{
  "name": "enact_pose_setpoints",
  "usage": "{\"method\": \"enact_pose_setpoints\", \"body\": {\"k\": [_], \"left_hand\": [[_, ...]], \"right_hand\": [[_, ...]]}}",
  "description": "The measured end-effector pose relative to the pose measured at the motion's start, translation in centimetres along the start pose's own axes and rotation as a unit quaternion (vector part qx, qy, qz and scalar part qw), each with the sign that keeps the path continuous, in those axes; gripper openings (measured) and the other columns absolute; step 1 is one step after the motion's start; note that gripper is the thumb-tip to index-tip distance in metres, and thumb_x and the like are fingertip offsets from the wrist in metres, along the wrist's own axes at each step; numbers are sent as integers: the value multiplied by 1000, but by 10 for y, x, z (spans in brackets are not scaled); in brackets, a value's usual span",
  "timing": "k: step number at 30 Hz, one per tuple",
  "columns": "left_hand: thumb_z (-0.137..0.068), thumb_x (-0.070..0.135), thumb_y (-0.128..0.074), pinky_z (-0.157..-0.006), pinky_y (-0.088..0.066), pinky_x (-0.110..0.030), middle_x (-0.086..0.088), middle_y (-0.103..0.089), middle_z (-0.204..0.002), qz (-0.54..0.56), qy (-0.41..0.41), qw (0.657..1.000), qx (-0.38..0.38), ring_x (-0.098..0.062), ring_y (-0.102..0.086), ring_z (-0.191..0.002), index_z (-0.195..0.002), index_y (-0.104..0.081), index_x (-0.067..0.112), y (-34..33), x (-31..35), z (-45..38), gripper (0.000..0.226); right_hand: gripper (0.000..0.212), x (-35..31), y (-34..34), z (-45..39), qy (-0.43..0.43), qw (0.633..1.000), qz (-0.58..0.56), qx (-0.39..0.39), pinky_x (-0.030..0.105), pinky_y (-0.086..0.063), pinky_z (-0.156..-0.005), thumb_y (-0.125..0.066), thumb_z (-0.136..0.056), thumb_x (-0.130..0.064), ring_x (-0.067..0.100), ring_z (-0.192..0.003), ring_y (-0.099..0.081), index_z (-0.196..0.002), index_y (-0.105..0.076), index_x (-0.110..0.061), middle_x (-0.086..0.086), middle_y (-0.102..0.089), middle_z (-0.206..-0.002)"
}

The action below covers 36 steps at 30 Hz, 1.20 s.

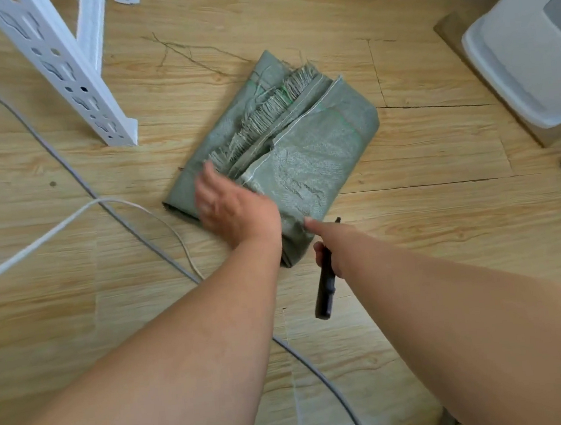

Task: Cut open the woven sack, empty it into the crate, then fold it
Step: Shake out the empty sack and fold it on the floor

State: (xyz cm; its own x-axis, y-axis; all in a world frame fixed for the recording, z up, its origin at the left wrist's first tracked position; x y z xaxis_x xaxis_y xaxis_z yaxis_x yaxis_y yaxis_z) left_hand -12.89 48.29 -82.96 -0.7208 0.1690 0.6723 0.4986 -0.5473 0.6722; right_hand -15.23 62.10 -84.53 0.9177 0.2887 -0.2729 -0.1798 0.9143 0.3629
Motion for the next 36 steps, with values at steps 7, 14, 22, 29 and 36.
{"method": "enact_pose_setpoints", "body": {"k": [7,14,22,29,36], "left_hand": [[-97,49,-37,-119,2,-47,-1,-13,-161,-356,-298,860,-210,-26,-3,-149,-146,-38,24,-11,-20,-10,55],[-92,42,-55,-118,8,-45,-4,18,-161,-364,-392,822,-196,-27,15,-148,-154,-10,19,-19,-23,2,80],[-84,40,-68,-116,-11,-59,-11,2,-162,-413,-244,802,-355,-37,-4,-148,-153,14,24,-66,-26,43,108],[-93,37,-46,-109,-36,-47,-2,-34,-154,-183,-201,867,-417,-31,-37,-137,-151,-22,27,-76,-15,20,63],[-92,-1,-40,-82,-44,-26,-2,-60,-124,-121,-134,878,-444,-26,-56,-108,-138,-50,27,-42,-34,-17,54]], "right_hand": [[28,18,-17,3,-30,995,-62,-69,21,-41,-48,-74,-85,-29,10,-47,-41,-79,-54,-11,3,-47,-62],[23,-13,28,-27,46,990,-89,96,30,-39,-51,-63,-83,-22,17,-47,-44,-104,-61,-12,3,-49,-61],[3,-31,50,0,201,968,-55,138,29,-44,-61,-61,-81,-19,17,-56,-52,-83,-60,-21,-2,-56,-65],[59,-60,22,38,424,886,171,79,30,-56,-68,-56,-79,-16,11,-79,-65,-132,-52,-40,-11,-68,-87],[67,-48,-7,41,470,757,451,51,39,-57,-77,-56,-84,-23,23,-97,-60,-142,-36,-48,0,-52,-121]]}}
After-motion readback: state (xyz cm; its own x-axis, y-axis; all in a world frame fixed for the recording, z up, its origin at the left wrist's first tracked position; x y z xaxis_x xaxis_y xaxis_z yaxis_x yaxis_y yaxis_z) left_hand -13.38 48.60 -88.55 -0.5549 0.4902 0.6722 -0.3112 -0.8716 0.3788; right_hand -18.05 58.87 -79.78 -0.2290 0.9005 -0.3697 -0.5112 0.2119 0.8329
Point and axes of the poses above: each hand's wrist, its own z-axis away from the middle knuckle, its own y-axis out of the back of the hand, x = y × z, the point moved 2 cm from there along -z, towards the middle knuckle
